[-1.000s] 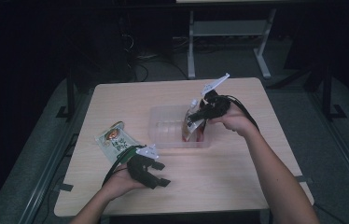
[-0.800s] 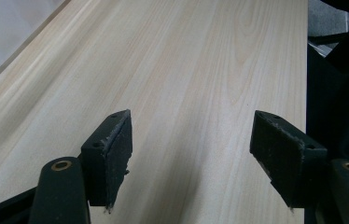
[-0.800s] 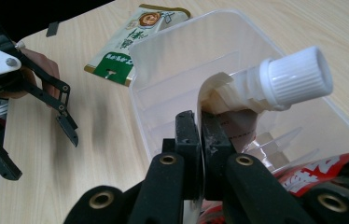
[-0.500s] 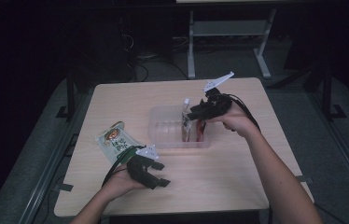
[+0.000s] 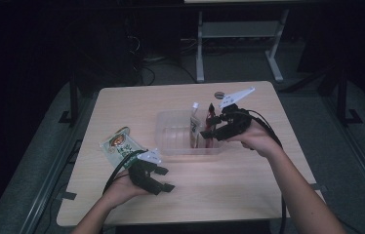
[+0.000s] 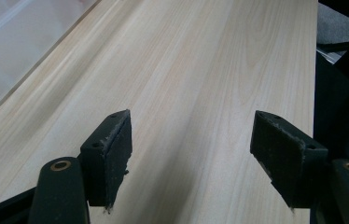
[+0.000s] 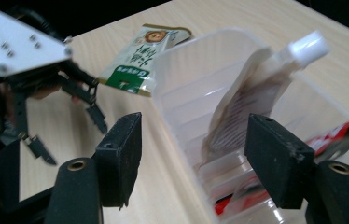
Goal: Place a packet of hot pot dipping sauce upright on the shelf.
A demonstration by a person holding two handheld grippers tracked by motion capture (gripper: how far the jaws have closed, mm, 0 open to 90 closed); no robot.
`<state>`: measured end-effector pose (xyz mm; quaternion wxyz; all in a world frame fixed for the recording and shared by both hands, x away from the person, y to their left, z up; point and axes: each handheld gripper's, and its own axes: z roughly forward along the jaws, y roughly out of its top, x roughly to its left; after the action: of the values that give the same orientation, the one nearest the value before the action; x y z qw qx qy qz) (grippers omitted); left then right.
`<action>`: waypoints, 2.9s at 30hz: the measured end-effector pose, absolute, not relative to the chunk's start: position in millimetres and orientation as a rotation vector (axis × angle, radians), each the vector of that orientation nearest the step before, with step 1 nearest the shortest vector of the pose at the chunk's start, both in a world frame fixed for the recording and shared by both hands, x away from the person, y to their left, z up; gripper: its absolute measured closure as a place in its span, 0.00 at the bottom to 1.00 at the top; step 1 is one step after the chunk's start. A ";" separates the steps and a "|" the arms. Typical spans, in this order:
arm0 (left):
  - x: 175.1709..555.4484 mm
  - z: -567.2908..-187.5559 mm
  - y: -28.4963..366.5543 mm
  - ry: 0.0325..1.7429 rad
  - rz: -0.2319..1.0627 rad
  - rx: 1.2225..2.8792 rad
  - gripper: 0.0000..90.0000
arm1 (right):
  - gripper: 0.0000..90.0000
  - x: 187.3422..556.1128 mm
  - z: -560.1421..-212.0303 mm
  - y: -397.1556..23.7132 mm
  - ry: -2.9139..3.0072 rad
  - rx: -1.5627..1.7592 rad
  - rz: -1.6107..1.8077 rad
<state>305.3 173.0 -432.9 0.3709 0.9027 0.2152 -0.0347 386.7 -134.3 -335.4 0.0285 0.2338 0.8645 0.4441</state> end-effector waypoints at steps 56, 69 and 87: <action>351.9 -404.3 273.6 0.919 0.247 2.225 0.58 | 0.15 284.1 -453.7 -188.0 2.512 1.028 1.168; 407.0 -406.5 307.8 1.093 0.361 2.195 1.00 | 0.15 280.5 -456.6 -183.5 2.499 1.007 1.119; 463.1 -428.8 303.6 1.154 0.333 2.265 1.00 | 0.15 281.6 -460.6 -183.2 2.508 0.985 1.075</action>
<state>463.1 303.6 -428.8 0.2850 0.8469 0.4314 0.1244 281.6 -183.2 -460.6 0.1198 0.3370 0.8583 0.3679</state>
